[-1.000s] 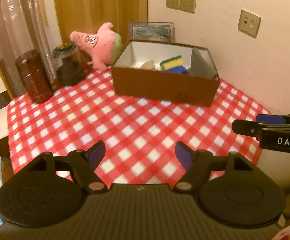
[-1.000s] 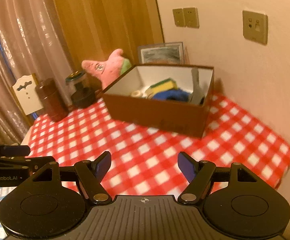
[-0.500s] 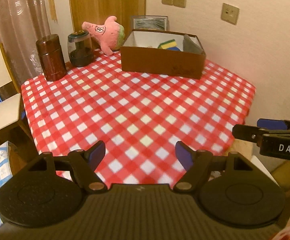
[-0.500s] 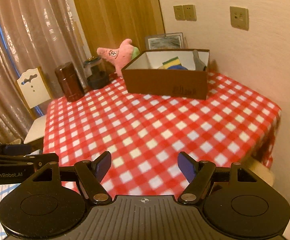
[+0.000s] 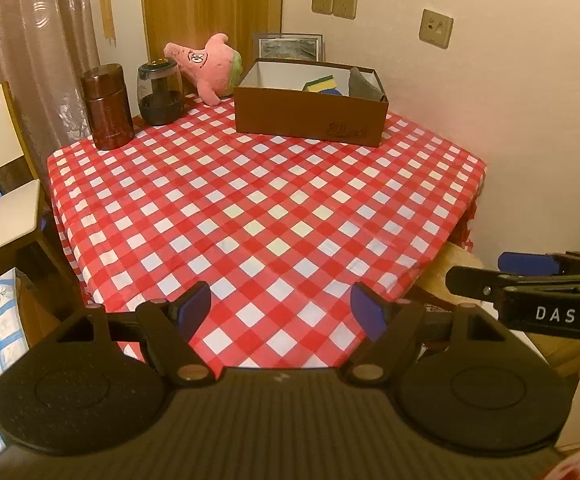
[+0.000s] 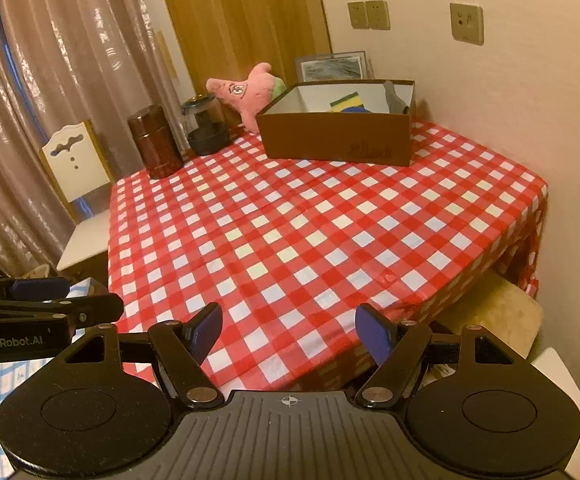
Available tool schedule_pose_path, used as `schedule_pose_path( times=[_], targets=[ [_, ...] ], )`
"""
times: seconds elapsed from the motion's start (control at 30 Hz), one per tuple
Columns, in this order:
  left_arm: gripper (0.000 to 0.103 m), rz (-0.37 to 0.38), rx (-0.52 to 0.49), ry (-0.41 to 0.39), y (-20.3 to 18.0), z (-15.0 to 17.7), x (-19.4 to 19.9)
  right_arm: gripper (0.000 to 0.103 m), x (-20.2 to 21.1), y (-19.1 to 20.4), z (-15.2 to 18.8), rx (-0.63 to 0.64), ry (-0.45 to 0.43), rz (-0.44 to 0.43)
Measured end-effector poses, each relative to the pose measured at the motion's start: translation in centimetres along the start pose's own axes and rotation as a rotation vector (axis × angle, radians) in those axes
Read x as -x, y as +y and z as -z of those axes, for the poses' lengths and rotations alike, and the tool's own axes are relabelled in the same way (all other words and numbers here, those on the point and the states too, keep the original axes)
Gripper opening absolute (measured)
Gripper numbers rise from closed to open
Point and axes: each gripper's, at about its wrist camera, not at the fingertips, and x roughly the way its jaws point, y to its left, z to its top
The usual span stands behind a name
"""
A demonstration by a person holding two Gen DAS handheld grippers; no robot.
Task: Organize soft objects
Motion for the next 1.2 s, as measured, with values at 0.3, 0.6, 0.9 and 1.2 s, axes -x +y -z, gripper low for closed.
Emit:
schedule_pose_path(
  times=[0.3,0.6,0.9,1.2],
  targets=[
    [0.075,-0.014,0.017,-0.005,-1.0,0.2,0.7,0.073,0.6,-0.8,0.2,0.011,0.014,-0.022],
    [0.075,-0.008,0.01,-0.006,-0.5,0.2,0.8,0.073,0.6,-1.1,0.0,0.018,0.021,-0.031],
    [0.075,-0.008,0.011,-0.005,-1.2,0.2,0.9,0.073,0.7,-1.5,0.0,0.02,0.021,-0.037],
    [0.075,-0.007,0.011,-0.009,-1.7,0.1,1.0,0.073,1.0,-1.9,0.0,0.019,0.02,-0.037]
  ],
)
